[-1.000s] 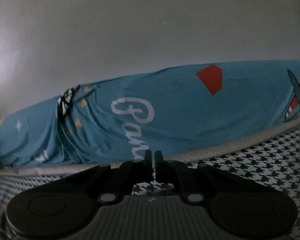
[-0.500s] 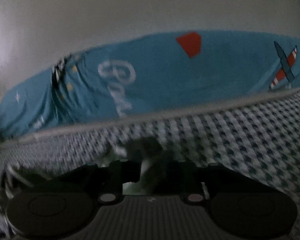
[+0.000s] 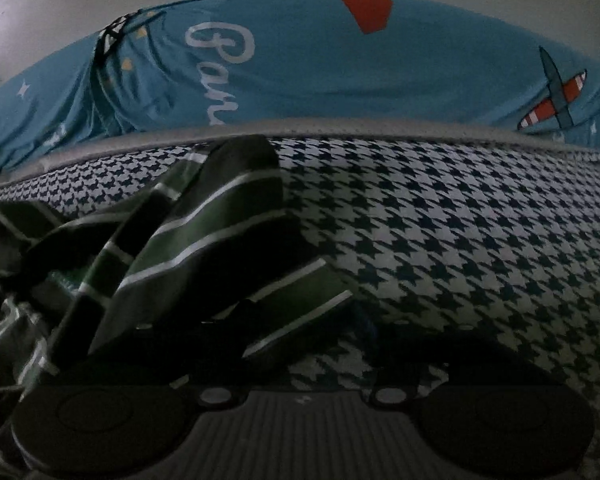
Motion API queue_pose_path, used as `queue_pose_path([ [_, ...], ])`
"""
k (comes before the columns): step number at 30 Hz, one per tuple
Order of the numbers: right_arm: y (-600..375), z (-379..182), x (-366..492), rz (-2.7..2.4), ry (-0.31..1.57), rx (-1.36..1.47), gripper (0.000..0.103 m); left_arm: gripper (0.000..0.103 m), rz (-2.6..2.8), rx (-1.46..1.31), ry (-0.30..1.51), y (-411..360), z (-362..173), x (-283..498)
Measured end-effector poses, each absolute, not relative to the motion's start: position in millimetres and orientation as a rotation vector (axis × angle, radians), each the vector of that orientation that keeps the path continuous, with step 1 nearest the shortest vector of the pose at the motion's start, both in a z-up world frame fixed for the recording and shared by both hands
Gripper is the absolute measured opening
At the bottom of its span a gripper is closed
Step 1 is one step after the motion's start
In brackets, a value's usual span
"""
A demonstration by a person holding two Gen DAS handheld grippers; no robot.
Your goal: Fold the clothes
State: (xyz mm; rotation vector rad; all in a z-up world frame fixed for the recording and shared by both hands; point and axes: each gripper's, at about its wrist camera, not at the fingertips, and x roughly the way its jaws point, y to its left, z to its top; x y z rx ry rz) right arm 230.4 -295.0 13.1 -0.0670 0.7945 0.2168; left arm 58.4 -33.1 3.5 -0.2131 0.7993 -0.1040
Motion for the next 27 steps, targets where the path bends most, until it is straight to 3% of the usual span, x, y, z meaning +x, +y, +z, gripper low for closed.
queue_pose_path([
  [3, -288.8, 12.6, 228.1, 0.223, 0.771, -0.072, 0.044, 0.103, -0.099, -0.219, 0.813, -34.3, 1.1, 61.1],
  [8, -276.0, 12.3, 222.1, 0.264, 0.730, -0.118, 0.012, 0.103, -0.087, -0.225, 0.832, -35.8, -1.6, 64.9],
  [27, -352.3, 67.0, 222.7, -0.052, 0.521, 0.024, 0.007, 0.103, -0.144, -0.226, 0.813, -46.6, 6.6, 65.9],
])
